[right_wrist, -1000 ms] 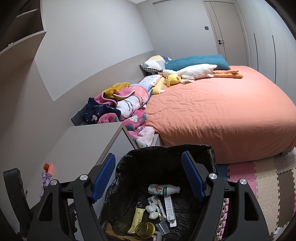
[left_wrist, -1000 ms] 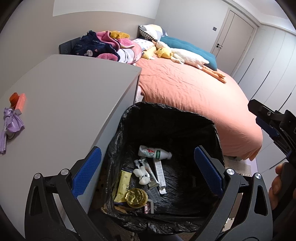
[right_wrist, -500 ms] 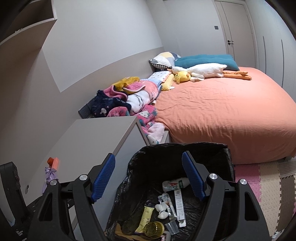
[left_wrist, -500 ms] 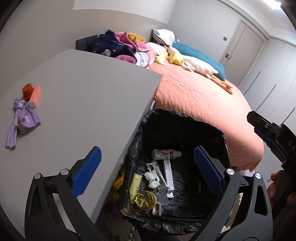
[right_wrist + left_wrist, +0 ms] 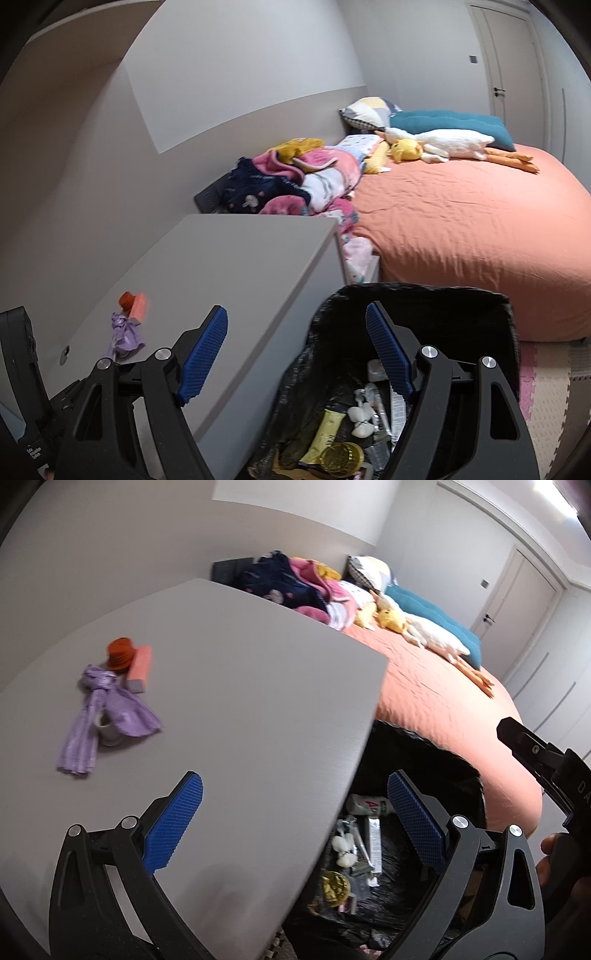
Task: Collect trash
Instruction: 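Move both tools back to the table toward the purple bag and pink box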
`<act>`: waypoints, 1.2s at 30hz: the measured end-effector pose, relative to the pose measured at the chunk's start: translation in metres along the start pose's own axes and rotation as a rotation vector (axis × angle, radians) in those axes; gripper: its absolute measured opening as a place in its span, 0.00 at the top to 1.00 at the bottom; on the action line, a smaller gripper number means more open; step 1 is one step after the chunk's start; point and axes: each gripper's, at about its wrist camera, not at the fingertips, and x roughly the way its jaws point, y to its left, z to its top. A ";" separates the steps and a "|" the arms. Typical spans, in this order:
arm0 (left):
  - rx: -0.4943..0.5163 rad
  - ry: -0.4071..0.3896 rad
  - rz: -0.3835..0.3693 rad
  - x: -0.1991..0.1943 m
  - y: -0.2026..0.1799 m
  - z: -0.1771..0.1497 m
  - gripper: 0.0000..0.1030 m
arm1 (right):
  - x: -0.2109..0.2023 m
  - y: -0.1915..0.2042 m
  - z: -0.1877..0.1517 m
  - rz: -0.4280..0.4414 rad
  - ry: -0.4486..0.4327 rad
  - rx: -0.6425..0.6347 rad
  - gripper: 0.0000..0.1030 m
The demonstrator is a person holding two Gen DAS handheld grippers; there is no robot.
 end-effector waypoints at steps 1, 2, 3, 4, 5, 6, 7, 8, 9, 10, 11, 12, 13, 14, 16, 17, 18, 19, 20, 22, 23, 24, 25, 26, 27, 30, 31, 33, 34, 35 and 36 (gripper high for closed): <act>-0.011 0.000 0.008 -0.001 0.007 0.001 0.06 | 0.002 0.004 0.000 0.006 0.003 -0.002 0.24; -0.016 0.000 0.014 -0.001 0.011 0.002 0.06 | 0.005 0.008 0.000 0.014 0.006 -0.005 0.24; -0.020 -0.001 0.020 -0.002 0.015 0.003 0.06 | 0.008 0.013 0.000 0.022 0.011 -0.009 0.24; -0.026 -0.002 0.029 -0.003 0.020 0.004 0.06 | 0.011 0.016 0.000 0.027 0.013 -0.011 0.24; -0.031 -0.004 0.036 -0.004 0.025 0.005 0.06 | 0.014 0.021 0.000 0.034 0.017 -0.014 0.24; -0.036 -0.005 0.042 -0.005 0.029 0.006 0.06 | 0.016 0.024 0.000 0.040 0.021 -0.016 0.24; -0.043 -0.008 0.050 -0.006 0.034 0.007 0.06 | 0.020 0.028 0.000 0.047 0.025 -0.019 0.24; -0.050 -0.012 0.058 -0.007 0.039 0.009 0.06 | 0.023 0.032 0.000 0.053 0.030 -0.021 0.24; -0.056 -0.014 0.063 -0.008 0.043 0.009 0.06 | 0.026 0.035 0.000 0.059 0.034 -0.023 0.24; -0.063 -0.015 0.069 -0.009 0.048 0.011 0.06 | 0.031 0.041 0.000 0.067 0.041 -0.026 0.24; -0.071 -0.017 0.077 -0.009 0.054 0.012 0.06 | 0.033 0.044 -0.001 0.072 0.044 -0.029 0.24; -0.075 -0.017 0.082 -0.010 0.058 0.012 0.06 | 0.036 0.049 -0.001 0.079 0.049 -0.033 0.24; -0.081 -0.018 0.089 -0.010 0.063 0.014 0.06 | 0.039 0.052 -0.001 0.083 0.053 -0.036 0.24; -0.087 -0.018 0.096 -0.010 0.068 0.014 0.06 | 0.042 0.056 -0.002 0.088 0.058 -0.040 0.24; -0.099 -0.018 0.104 -0.010 0.079 0.017 0.06 | 0.049 0.065 -0.003 0.098 0.069 -0.046 0.24; -0.105 -0.017 0.107 -0.010 0.084 0.018 0.06 | 0.052 0.067 -0.002 0.101 0.074 -0.048 0.24; -0.109 -0.017 0.110 -0.010 0.087 0.018 0.06 | 0.055 0.071 -0.002 0.104 0.078 -0.050 0.24; -0.115 -0.015 0.114 -0.010 0.092 0.020 0.06 | 0.059 0.075 -0.002 0.109 0.085 -0.053 0.24; -0.117 -0.014 0.116 -0.009 0.095 0.020 0.06 | 0.062 0.078 -0.002 0.112 0.087 -0.056 0.24; -0.121 -0.013 0.125 -0.008 0.104 0.022 0.06 | 0.068 0.086 -0.002 0.118 0.093 -0.061 0.24; -0.122 -0.012 0.128 -0.008 0.106 0.023 0.06 | 0.071 0.089 -0.002 0.122 0.095 -0.063 0.24; -0.123 -0.011 0.132 -0.007 0.110 0.024 0.06 | 0.074 0.092 -0.002 0.125 0.098 -0.064 0.24; -0.124 -0.010 0.135 -0.006 0.113 0.025 0.06 | 0.077 0.096 -0.002 0.129 0.101 -0.066 0.24; -0.127 -0.011 0.138 -0.005 0.116 0.026 0.06 | 0.080 0.100 -0.002 0.132 0.103 -0.067 0.24; -0.130 -0.011 0.141 -0.005 0.120 0.026 0.06 | 0.083 0.103 -0.002 0.135 0.106 -0.069 0.24; -0.146 -0.013 0.150 -0.002 0.130 0.029 0.06 | 0.090 0.111 -0.003 0.141 0.117 -0.079 0.24; -0.152 -0.011 0.152 -0.001 0.135 0.030 0.06 | 0.093 0.115 -0.004 0.143 0.123 -0.084 0.24; -0.163 -0.008 0.153 0.002 0.143 0.033 0.06 | 0.098 0.120 -0.005 0.147 0.131 -0.092 0.24; -0.167 -0.006 0.151 0.003 0.146 0.034 0.06 | 0.101 0.123 -0.005 0.148 0.135 -0.096 0.24; -0.172 -0.004 0.147 0.004 0.150 0.035 0.06 | 0.103 0.125 -0.006 0.149 0.139 -0.099 0.24; -0.176 -0.003 0.147 0.006 0.152 0.036 0.06 | 0.106 0.126 -0.006 0.149 0.143 -0.101 0.24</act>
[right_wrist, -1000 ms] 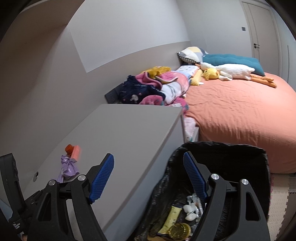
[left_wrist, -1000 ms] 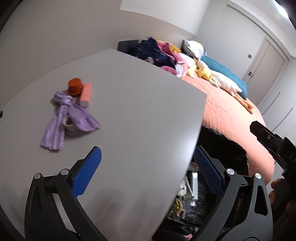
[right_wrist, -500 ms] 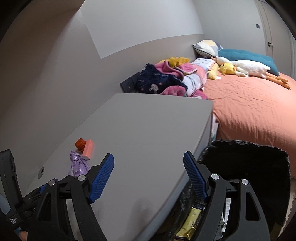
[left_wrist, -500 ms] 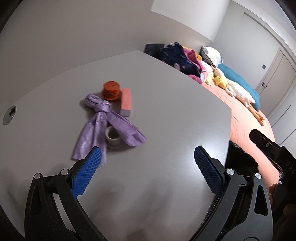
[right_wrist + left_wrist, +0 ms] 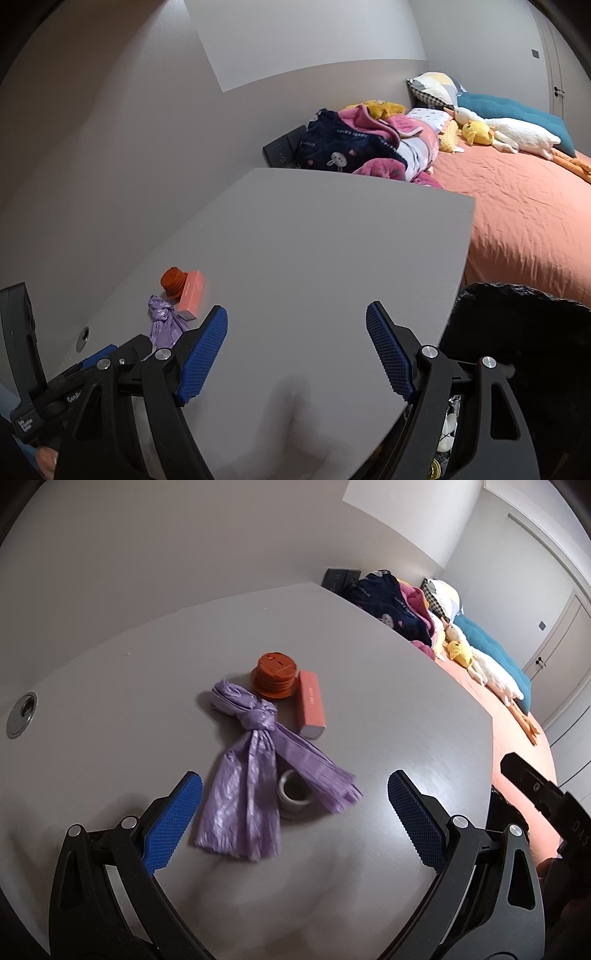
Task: Collect trash
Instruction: 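Move both tools back to the table toward the purple bag and pink box, then grasp the purple plastic bag with the left tool while the right tool grasps the pink box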
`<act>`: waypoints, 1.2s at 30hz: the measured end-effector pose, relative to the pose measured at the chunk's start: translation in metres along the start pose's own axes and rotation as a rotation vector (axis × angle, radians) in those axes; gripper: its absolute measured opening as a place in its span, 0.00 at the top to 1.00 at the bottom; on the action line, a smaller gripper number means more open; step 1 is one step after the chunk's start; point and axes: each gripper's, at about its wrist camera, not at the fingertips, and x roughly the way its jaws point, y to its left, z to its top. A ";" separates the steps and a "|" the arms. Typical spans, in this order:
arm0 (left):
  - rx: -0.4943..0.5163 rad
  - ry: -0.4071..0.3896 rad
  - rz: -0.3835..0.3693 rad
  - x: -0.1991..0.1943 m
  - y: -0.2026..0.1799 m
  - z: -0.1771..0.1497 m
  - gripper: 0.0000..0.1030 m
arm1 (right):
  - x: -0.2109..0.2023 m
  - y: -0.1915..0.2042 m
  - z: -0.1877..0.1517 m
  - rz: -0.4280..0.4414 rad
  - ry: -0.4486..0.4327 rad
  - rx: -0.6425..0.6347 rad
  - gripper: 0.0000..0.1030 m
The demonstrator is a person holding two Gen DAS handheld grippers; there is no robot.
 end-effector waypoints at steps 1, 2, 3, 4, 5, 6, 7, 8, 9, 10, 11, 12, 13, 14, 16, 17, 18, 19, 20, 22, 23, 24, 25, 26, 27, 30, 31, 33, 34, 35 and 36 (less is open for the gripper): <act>-0.003 0.001 0.006 0.003 0.003 0.002 0.06 | 0.003 0.001 0.000 0.000 0.004 -0.002 0.24; -0.004 0.002 0.009 0.004 0.004 0.003 0.06 | 0.006 0.002 0.000 0.001 0.009 -0.003 0.24; -0.004 0.004 0.012 0.006 0.006 0.004 0.06 | 0.009 0.004 0.001 0.000 0.012 -0.004 0.24; -0.004 0.004 0.018 0.008 0.008 0.005 0.06 | 0.011 0.004 0.001 0.001 0.016 -0.005 0.24; -0.004 0.003 0.026 0.010 0.009 0.006 0.06 | 0.014 0.005 0.001 0.001 0.019 -0.006 0.24; -0.004 0.004 0.030 0.012 0.011 0.007 0.07 | 0.015 0.006 0.001 0.001 0.021 -0.007 0.24; -0.006 0.006 0.036 0.014 0.012 0.009 0.07 | 0.017 0.006 0.001 0.001 0.024 -0.007 0.24; -0.007 0.010 0.040 0.017 0.014 0.011 0.09 | 0.019 0.007 0.001 0.002 0.026 -0.008 0.24; -0.008 0.013 0.042 0.018 0.015 0.012 0.12 | 0.021 0.007 0.002 0.003 0.028 -0.008 0.24; -0.009 0.017 0.045 0.020 0.017 0.013 0.13 | 0.023 0.008 0.002 0.005 0.030 -0.009 0.24; -0.010 0.023 0.048 0.023 0.018 0.015 0.16 | 0.025 0.009 0.002 0.007 0.032 -0.010 0.24; -0.010 0.026 0.051 0.024 0.019 0.015 0.19 | 0.027 0.010 0.002 0.009 0.034 -0.012 0.24; -0.008 0.030 0.055 0.027 0.020 0.016 0.21 | 0.028 0.011 0.002 0.011 0.035 -0.013 0.24; -0.006 0.036 0.058 0.029 0.020 0.017 0.25 | 0.029 0.012 0.002 0.015 0.038 -0.015 0.24; 0.000 0.046 0.063 0.033 0.021 0.018 0.29 | 0.032 0.015 0.002 0.023 0.042 -0.020 0.24; 0.004 0.050 0.066 0.035 0.021 0.018 0.32 | 0.034 0.017 0.002 0.026 0.045 -0.024 0.24; 0.006 0.053 0.066 0.037 0.021 0.018 0.36 | 0.035 0.019 0.001 0.029 0.047 -0.028 0.24; 0.010 0.059 0.066 0.039 0.021 0.018 0.38 | 0.036 0.021 0.000 0.032 0.050 -0.032 0.24; 0.013 0.067 0.065 0.042 0.021 0.018 0.42 | 0.038 0.023 -0.001 0.034 0.054 -0.036 0.24; 0.022 0.066 0.066 0.044 0.022 0.018 0.45 | 0.042 0.027 -0.003 0.039 0.062 -0.041 0.24; 0.026 0.068 0.068 0.044 0.022 0.017 0.47 | 0.043 0.029 -0.004 0.040 0.065 -0.042 0.24; 0.031 0.068 0.066 0.044 0.023 0.017 0.52 | 0.044 0.030 -0.005 0.041 0.068 -0.044 0.24; 0.031 0.065 0.063 0.044 0.023 0.017 0.55 | 0.046 0.032 -0.006 0.044 0.073 -0.047 0.24; 0.028 0.062 0.059 0.044 0.025 0.017 0.63 | 0.048 0.034 -0.007 0.047 0.077 -0.049 0.24; 0.025 0.059 0.059 0.044 0.026 0.017 0.70 | 0.050 0.036 -0.008 0.049 0.081 -0.053 0.24; 0.013 0.052 0.066 0.043 0.031 0.018 0.79 | 0.055 0.046 -0.011 0.057 0.092 -0.072 0.24; 0.004 0.047 0.071 0.041 0.035 0.018 0.80 | 0.056 0.048 -0.012 0.059 0.094 -0.076 0.24; -0.001 0.038 0.081 0.038 0.039 0.020 0.81 | 0.060 0.054 -0.012 0.063 0.099 -0.086 0.24; -0.004 0.031 0.089 0.035 0.043 0.020 0.81 | 0.063 0.058 -0.012 0.066 0.102 -0.092 0.24; -0.008 0.027 0.094 0.034 0.044 0.022 0.81 | 0.066 0.061 -0.012 0.069 0.106 -0.096 0.24; -0.014 0.023 0.098 0.033 0.047 0.023 0.81 | 0.069 0.064 -0.011 0.074 0.109 -0.101 0.24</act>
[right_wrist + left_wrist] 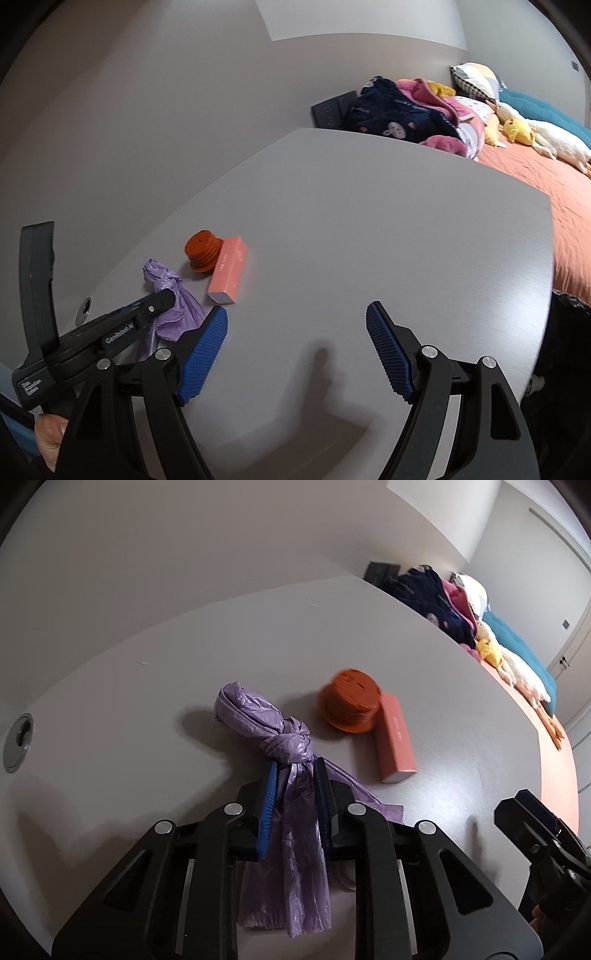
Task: Collect trash
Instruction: 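Grasp the purple plastic bag with the left tool while the right tool grasps the pink box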
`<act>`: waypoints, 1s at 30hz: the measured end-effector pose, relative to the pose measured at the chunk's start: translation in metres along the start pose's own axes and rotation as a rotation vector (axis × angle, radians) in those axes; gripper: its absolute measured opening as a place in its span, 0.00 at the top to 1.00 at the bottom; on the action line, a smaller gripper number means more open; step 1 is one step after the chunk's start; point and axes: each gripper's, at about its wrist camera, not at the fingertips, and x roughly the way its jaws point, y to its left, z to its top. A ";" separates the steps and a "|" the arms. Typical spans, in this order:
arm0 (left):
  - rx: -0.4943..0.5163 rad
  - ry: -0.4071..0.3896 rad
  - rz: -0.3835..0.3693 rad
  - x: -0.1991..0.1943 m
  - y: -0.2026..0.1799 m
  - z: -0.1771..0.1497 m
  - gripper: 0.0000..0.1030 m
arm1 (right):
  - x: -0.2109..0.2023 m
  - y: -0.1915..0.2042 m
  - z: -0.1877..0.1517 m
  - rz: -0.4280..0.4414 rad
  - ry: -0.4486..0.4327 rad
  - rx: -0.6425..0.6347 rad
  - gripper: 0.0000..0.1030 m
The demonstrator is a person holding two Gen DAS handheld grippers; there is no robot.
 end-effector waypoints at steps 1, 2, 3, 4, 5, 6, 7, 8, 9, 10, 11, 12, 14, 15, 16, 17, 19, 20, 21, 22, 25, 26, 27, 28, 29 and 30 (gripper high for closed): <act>-0.008 -0.004 0.004 -0.002 0.004 0.001 0.81 | 0.003 0.003 0.001 0.003 0.002 -0.003 0.24; -0.017 -0.009 0.007 -0.003 0.008 0.003 0.81 | 0.006 0.005 0.002 0.006 0.005 -0.007 0.24; -0.025 -0.012 0.009 -0.004 0.011 0.004 0.81 | 0.010 0.008 0.004 0.010 0.009 -0.011 0.24; -0.035 -0.015 0.013 -0.005 0.015 0.005 0.81 | 0.014 0.012 0.005 0.015 0.015 -0.014 0.24; -0.045 -0.019 0.016 -0.007 0.020 0.006 0.81 | 0.019 0.015 0.007 0.020 0.021 -0.018 0.24; -0.052 -0.021 0.018 -0.008 0.023 0.007 0.81 | 0.023 0.018 0.008 0.024 0.028 -0.020 0.24; -0.064 -0.026 0.024 -0.010 0.029 0.008 0.81 | 0.028 0.022 0.010 0.030 0.040 -0.022 0.24; -0.068 -0.028 0.029 -0.011 0.032 0.009 0.81 | 0.032 0.025 0.011 0.032 0.050 -0.019 0.24; -0.074 -0.029 0.035 -0.012 0.036 0.009 0.81 | 0.037 0.028 0.013 0.035 0.057 -0.015 0.24; -0.088 -0.030 0.036 -0.013 0.042 0.010 0.81 | 0.039 0.030 0.013 0.038 0.059 -0.014 0.24; -0.097 -0.029 0.034 -0.012 0.044 0.011 0.81 | 0.042 0.033 0.014 0.038 0.063 -0.018 0.24; -0.105 -0.029 0.032 -0.013 0.047 0.011 0.81 | 0.046 0.036 0.015 0.035 0.067 -0.025 0.24; -0.115 -0.032 0.036 -0.014 0.052 0.012 0.81 | 0.054 0.045 0.018 0.033 0.079 -0.041 0.24; -0.117 -0.033 0.037 -0.015 0.053 0.012 0.81 | 0.058 0.048 0.019 0.031 0.084 -0.048 0.24; -0.116 -0.036 0.037 -0.016 0.054 0.012 0.81 | 0.060 0.051 0.019 0.025 0.088 -0.050 0.24; -0.114 -0.038 0.040 -0.016 0.054 0.013 0.81 | 0.063 0.053 0.020 0.018 0.093 -0.053 0.24; -0.116 -0.041 0.043 -0.017 0.055 0.013 0.81 | 0.068 0.058 0.023 0.009 0.095 -0.068 0.24; -0.120 -0.041 0.041 -0.017 0.056 0.013 0.81 | 0.070 0.061 0.023 -0.007 0.096 -0.083 0.24; -0.122 -0.041 0.039 -0.017 0.056 0.014 0.81 | 0.073 0.065 0.023 -0.030 0.098 -0.103 0.25; -0.124 -0.041 0.038 -0.018 0.056 0.014 0.81 | 0.076 0.067 0.024 -0.041 0.101 -0.117 0.28; -0.126 -0.038 0.033 -0.017 0.055 0.013 0.81 | 0.082 0.070 0.021 -0.061 0.118 -0.140 0.39; -0.125 -0.036 0.032 -0.016 0.054 0.014 0.81 | 0.082 0.070 0.020 -0.069 0.116 -0.146 0.48; -0.124 -0.035 0.031 -0.015 0.053 0.014 0.81 | 0.081 0.069 0.020 -0.072 0.112 -0.150 0.57; -0.122 -0.034 0.030 -0.015 0.052 0.014 0.81 | 0.080 0.068 0.020 -0.067 0.113 -0.149 0.77; -0.120 -0.034 0.029 -0.015 0.052 0.015 0.81 | 0.080 0.066 0.019 -0.057 0.119 -0.138 0.81; -0.116 -0.036 0.029 -0.016 0.051 0.015 0.81 | 0.078 0.063 0.019 -0.044 0.123 -0.125 0.81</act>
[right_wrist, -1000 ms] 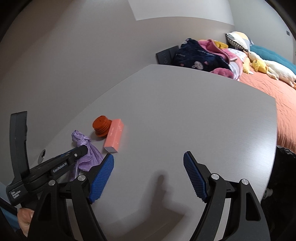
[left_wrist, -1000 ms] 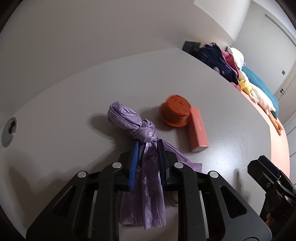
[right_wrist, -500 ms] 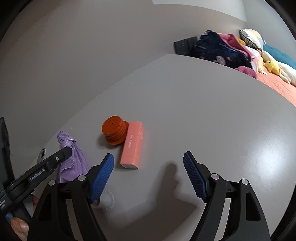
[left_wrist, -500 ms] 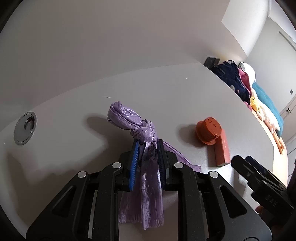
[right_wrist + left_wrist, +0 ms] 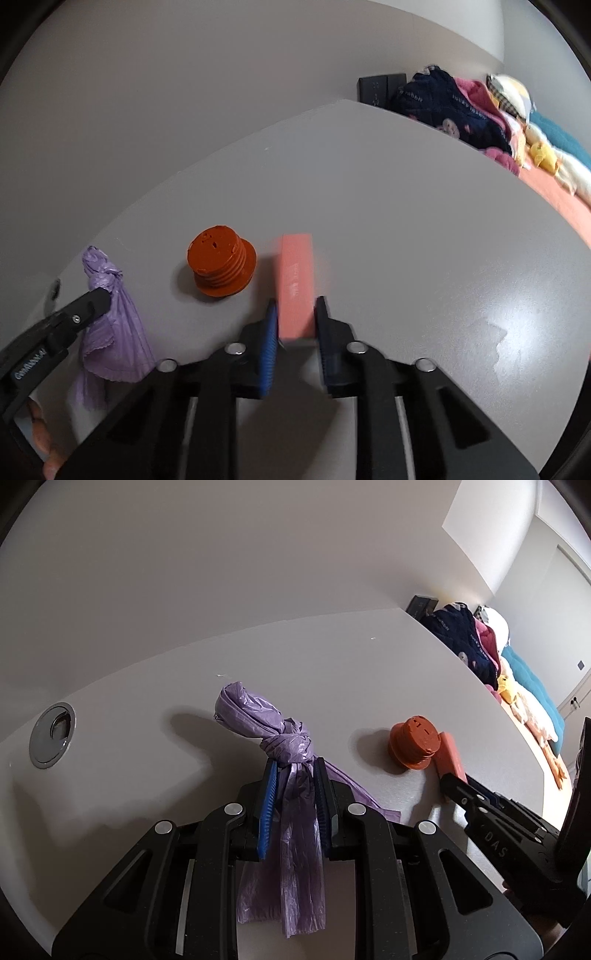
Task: Collect trash
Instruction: 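Grasp the purple plastic bag with the left tool while the right tool grasps the pink box, then carry the purple bag and pink box over the bin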
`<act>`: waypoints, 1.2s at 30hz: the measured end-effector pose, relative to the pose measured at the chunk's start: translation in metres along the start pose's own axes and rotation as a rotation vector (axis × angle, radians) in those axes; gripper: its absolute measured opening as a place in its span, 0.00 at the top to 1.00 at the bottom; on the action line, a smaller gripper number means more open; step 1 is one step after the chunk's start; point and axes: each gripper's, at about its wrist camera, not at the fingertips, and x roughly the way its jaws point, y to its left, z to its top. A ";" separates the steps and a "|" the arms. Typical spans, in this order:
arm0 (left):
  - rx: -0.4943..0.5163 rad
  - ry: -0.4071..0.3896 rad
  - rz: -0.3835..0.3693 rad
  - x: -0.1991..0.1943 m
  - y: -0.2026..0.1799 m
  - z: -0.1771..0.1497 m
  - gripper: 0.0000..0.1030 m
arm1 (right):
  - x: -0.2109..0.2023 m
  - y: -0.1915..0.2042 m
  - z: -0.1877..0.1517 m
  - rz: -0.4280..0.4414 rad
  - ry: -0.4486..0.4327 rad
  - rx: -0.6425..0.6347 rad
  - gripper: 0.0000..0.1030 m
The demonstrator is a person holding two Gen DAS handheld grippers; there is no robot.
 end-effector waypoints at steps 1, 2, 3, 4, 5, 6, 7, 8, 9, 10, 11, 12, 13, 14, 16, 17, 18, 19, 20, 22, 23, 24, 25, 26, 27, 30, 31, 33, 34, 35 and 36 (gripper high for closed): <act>0.004 -0.002 0.000 -0.001 -0.001 0.000 0.81 | -0.002 -0.003 -0.001 0.011 0.000 0.011 0.81; 0.008 -0.003 -0.001 -0.001 -0.003 0.000 0.81 | -0.004 -0.005 -0.003 0.009 -0.004 0.016 0.81; 0.012 -0.005 -0.001 -0.002 -0.004 0.001 0.81 | -0.006 -0.007 -0.004 0.009 -0.009 0.020 0.81; 0.017 -0.008 -0.002 -0.003 -0.006 0.001 0.81 | -0.008 -0.008 -0.004 0.013 -0.011 0.024 0.81; 0.021 -0.011 -0.003 -0.005 -0.007 0.001 0.81 | -0.010 -0.010 -0.005 0.020 -0.012 0.031 0.81; 0.025 -0.014 -0.004 -0.006 -0.009 0.001 0.81 | -0.012 -0.012 -0.005 0.026 -0.014 0.035 0.81; 0.028 -0.017 -0.006 -0.008 -0.010 0.000 0.81 | -0.015 -0.013 -0.006 0.030 -0.016 0.039 0.81; 0.031 -0.021 -0.007 -0.010 -0.011 0.000 0.81 | -0.017 -0.015 -0.006 0.032 -0.018 0.043 0.81; 0.034 -0.025 -0.009 -0.012 -0.013 0.000 0.81 | -0.019 -0.017 -0.007 0.033 -0.019 0.047 0.81; 0.033 -0.030 -0.013 -0.014 -0.015 -0.001 0.81 | -0.022 -0.018 -0.008 0.036 -0.020 0.048 0.81; 0.032 -0.033 -0.019 -0.016 -0.016 -0.001 0.81 | -0.025 -0.021 -0.008 0.036 -0.022 0.050 0.81; 0.038 -0.038 -0.028 -0.019 -0.020 -0.002 0.81 | -0.029 -0.022 -0.009 0.039 -0.024 0.054 0.81; 0.045 -0.042 -0.030 -0.021 -0.022 -0.003 0.81 | -0.031 -0.024 -0.010 0.043 -0.024 0.057 0.81; 0.053 -0.049 -0.034 -0.025 -0.026 -0.004 0.81 | -0.033 -0.026 -0.011 0.048 -0.025 0.060 0.81; 0.062 -0.059 -0.049 -0.031 -0.033 -0.007 0.81 | -0.041 -0.030 -0.014 0.053 -0.031 0.066 0.81; 0.066 -0.064 -0.054 -0.035 -0.036 -0.008 0.81 | -0.044 -0.032 -0.015 0.052 -0.035 0.068 0.81; 0.070 -0.070 -0.057 -0.039 -0.039 -0.009 0.81 | -0.048 -0.034 -0.017 0.049 -0.042 0.071 0.81; 0.073 -0.073 -0.059 -0.042 -0.041 -0.010 0.81 | -0.054 -0.036 -0.018 0.043 -0.050 0.073 0.81; 0.076 -0.077 -0.064 -0.046 -0.043 -0.011 0.81 | -0.058 -0.039 -0.020 0.040 -0.054 0.075 0.81; 0.084 -0.086 -0.070 -0.053 -0.049 -0.013 0.81 | -0.066 -0.043 -0.022 0.036 -0.063 0.077 0.81; 0.088 -0.090 -0.074 -0.057 -0.052 -0.013 0.81 | -0.071 -0.045 -0.023 0.034 -0.068 0.078 0.81; 0.090 -0.093 -0.079 -0.060 -0.055 -0.014 0.81 | -0.076 -0.048 -0.025 0.034 -0.074 0.080 0.81; 0.091 -0.094 -0.087 -0.064 -0.058 -0.015 0.81 | -0.080 -0.050 -0.027 0.034 -0.077 0.082 0.81; 0.091 -0.094 -0.092 -0.066 -0.061 -0.016 0.81 | -0.084 -0.053 -0.028 0.033 -0.081 0.085 0.81; 0.092 -0.095 -0.096 -0.069 -0.064 -0.018 0.81 | -0.089 -0.055 -0.030 0.033 -0.085 0.088 0.81; 0.116 -0.101 -0.106 -0.077 -0.076 -0.025 0.81 | -0.104 -0.063 -0.039 0.033 -0.099 0.098 0.81; 0.123 -0.101 -0.111 -0.081 -0.079 -0.028 0.81 | -0.109 -0.067 -0.042 0.033 -0.103 0.103 0.81; 0.133 -0.104 -0.120 -0.087 -0.087 -0.034 0.81 | -0.118 -0.072 -0.047 0.036 -0.113 0.110 0.81; 0.137 -0.106 -0.124 -0.090 -0.090 -0.037 0.81 | -0.123 -0.075 -0.051 0.038 -0.118 0.114 0.81; 0.140 -0.107 -0.126 -0.092 -0.093 -0.038 0.81 | -0.128 -0.078 -0.054 0.040 -0.122 0.119 0.81; 0.143 -0.108 -0.129 -0.094 -0.095 -0.040 0.81 | -0.132 -0.080 -0.057 0.042 -0.126 0.123 0.81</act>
